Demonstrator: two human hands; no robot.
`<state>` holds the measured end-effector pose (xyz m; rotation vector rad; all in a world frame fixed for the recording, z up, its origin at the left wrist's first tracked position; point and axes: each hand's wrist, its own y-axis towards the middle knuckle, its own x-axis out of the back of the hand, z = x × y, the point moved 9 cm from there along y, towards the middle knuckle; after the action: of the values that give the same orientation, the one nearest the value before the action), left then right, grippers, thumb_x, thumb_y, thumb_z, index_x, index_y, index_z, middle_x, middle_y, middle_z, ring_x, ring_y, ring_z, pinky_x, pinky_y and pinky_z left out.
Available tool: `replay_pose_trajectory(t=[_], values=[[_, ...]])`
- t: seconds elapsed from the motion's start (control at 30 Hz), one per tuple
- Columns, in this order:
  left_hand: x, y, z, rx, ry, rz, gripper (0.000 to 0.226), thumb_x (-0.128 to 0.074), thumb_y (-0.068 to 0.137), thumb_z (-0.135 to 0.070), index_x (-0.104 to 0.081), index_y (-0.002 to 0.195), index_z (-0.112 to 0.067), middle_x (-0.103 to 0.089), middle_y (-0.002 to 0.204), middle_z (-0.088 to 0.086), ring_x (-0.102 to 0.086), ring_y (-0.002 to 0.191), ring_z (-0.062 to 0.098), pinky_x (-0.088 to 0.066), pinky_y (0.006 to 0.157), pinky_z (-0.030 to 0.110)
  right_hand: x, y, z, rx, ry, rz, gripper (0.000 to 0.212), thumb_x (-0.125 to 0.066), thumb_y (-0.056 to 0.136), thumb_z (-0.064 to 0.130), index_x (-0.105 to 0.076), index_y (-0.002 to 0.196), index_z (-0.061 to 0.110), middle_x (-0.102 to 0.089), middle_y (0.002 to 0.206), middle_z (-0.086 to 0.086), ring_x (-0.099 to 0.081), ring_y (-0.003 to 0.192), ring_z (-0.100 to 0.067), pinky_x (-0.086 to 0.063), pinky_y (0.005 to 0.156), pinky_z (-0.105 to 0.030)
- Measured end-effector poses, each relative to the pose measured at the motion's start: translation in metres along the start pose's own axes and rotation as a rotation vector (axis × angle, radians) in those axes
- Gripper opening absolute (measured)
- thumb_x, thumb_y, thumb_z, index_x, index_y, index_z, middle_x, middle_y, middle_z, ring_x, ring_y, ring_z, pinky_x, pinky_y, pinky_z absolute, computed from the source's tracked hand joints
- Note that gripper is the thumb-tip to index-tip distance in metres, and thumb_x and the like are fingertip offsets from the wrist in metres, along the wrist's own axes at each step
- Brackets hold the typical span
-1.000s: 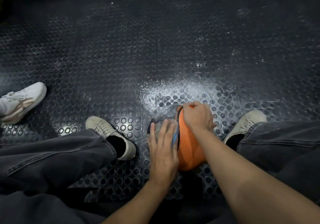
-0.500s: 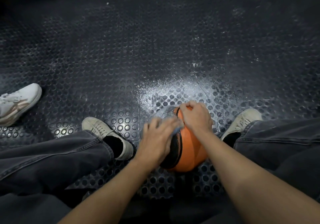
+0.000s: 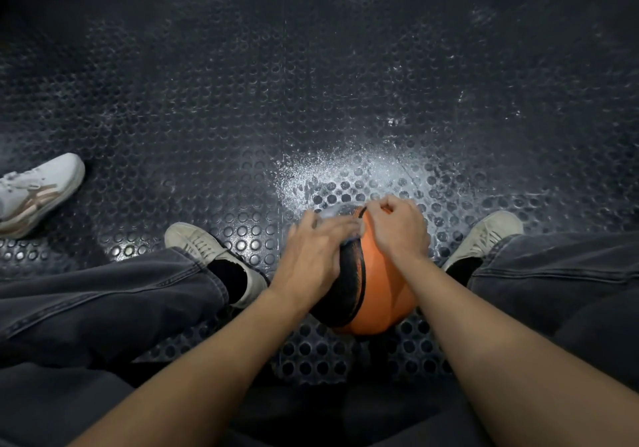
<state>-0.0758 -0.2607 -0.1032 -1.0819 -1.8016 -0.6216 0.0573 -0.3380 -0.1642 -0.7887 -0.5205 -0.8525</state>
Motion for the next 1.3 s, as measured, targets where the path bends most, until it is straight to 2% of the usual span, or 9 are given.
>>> replay_pose_trajectory(t=[0.13, 0.3, 0.4, 0.53, 0.73, 0.93, 1.07, 1.2, 1.3], values=[[0.003, -0.042, -0.023, -0.304, -0.018, 0.141, 0.041, -0.04, 0.093, -0.018, -0.06, 0.127, -0.027, -0.056, 0.134, -0.013, -0.052, 0.099, 0.018, -0.05, 0.078, 0.037, 0.001, 0.008, -0.003, -0.022, 0.009, 0.011, 0.034, -0.049, 0.098, 0.037, -0.055, 0.069, 0.02, -0.062, 0.083, 0.001, -0.059, 0.077, -0.022, -0.05, 0.083, -0.038], [0.004, 0.02, -0.013, -0.167, -0.041, 0.114, 0.026, -0.051, 0.094, -0.018, -0.07, 0.111, -0.021, -0.06, 0.115, -0.009, -0.055, 0.089, 0.012, -0.051, 0.083, 0.035, -0.004, -0.001, 0.005, -0.019, -0.058, -0.009, 0.034, -0.042, 0.101, 0.033, -0.043, 0.068, 0.024, -0.054, 0.095, -0.001, -0.05, 0.086, -0.021, -0.039, 0.096, -0.046], [0.001, 0.007, -0.017, -0.186, -0.065, 0.126, 0.022, -0.058, 0.093, -0.014, -0.07, 0.11, -0.017, -0.057, 0.111, -0.009, -0.056, 0.092, 0.01, -0.052, 0.086, 0.033, 0.0, 0.003, -0.008, -0.062, 0.01, -0.031, 0.036, -0.047, 0.099, 0.033, -0.045, 0.065, 0.021, -0.054, 0.079, 0.001, -0.051, 0.075, -0.02, -0.042, 0.09, -0.04], [0.006, -0.027, -0.029, -0.285, -0.069, 0.206, 0.023, -0.058, 0.094, -0.02, -0.067, 0.115, -0.02, -0.058, 0.114, -0.011, -0.054, 0.094, 0.009, -0.049, 0.082, 0.028, 0.003, 0.01, -0.011, -0.07, 0.048, -0.005, 0.039, -0.049, 0.1, 0.032, -0.045, 0.062, 0.02, -0.044, 0.061, 0.007, -0.038, 0.056, -0.013, -0.032, 0.069, -0.029], [0.004, 0.019, -0.023, -0.146, -0.076, 0.115, 0.021, -0.058, 0.093, -0.021, -0.072, 0.108, -0.024, -0.067, 0.113, -0.013, -0.062, 0.092, 0.008, -0.053, 0.087, 0.032, 0.001, 0.012, -0.007, 0.003, 0.05, -0.021, 0.039, -0.051, 0.098, 0.032, -0.046, 0.061, 0.021, -0.046, 0.065, 0.008, -0.045, 0.065, -0.018, -0.038, 0.069, -0.031], [0.009, -0.024, -0.022, -0.285, -0.048, 0.199, 0.022, -0.062, 0.09, -0.016, -0.07, 0.108, -0.026, -0.067, 0.109, -0.015, -0.046, 0.08, 0.003, -0.036, 0.068, 0.012, -0.002, 0.005, 0.002, 0.129, -0.014, 0.028, 0.038, -0.051, 0.101, 0.037, -0.054, 0.067, 0.02, -0.061, 0.085, 0.003, -0.048, 0.066, -0.014, -0.045, 0.07, -0.029], [0.007, 0.026, -0.026, -0.162, -0.136, 0.132, 0.017, -0.059, 0.093, -0.015, -0.074, 0.099, -0.019, -0.07, 0.097, -0.009, -0.06, 0.077, 0.005, -0.053, 0.081, 0.026, 0.002, 0.005, 0.004, 0.138, -0.018, 0.04, 0.031, -0.053, 0.1, 0.032, -0.057, 0.071, 0.022, -0.063, 0.09, 0.004, -0.049, 0.07, -0.01, -0.035, 0.06, -0.023], [0.011, -0.009, -0.027, -0.267, -0.141, 0.206, 0.024, -0.055, 0.09, -0.024, -0.072, 0.107, -0.025, -0.068, 0.114, -0.015, -0.046, 0.082, -0.02, -0.031, 0.09, 0.005, 0.007, 0.004, 0.001, 0.135, -0.004, 0.051, 0.034, -0.052, 0.102, 0.031, -0.056, 0.07, 0.019, -0.063, 0.098, 0.006, -0.053, 0.071, -0.01, -0.033, 0.058, -0.017], [0.01, -0.017, -0.023, -0.341, -0.115, 0.25, 0.024, -0.061, 0.089, -0.017, -0.071, 0.11, -0.025, -0.068, 0.113, -0.015, -0.04, 0.078, -0.013, -0.032, 0.077, 0.002, 0.004, 0.0, 0.01, 0.163, -0.036, 0.109, 0.035, -0.052, 0.102, 0.032, -0.059, 0.071, 0.017, -0.058, 0.093, 0.009, -0.053, 0.069, -0.009, -0.035, 0.057, -0.016]])
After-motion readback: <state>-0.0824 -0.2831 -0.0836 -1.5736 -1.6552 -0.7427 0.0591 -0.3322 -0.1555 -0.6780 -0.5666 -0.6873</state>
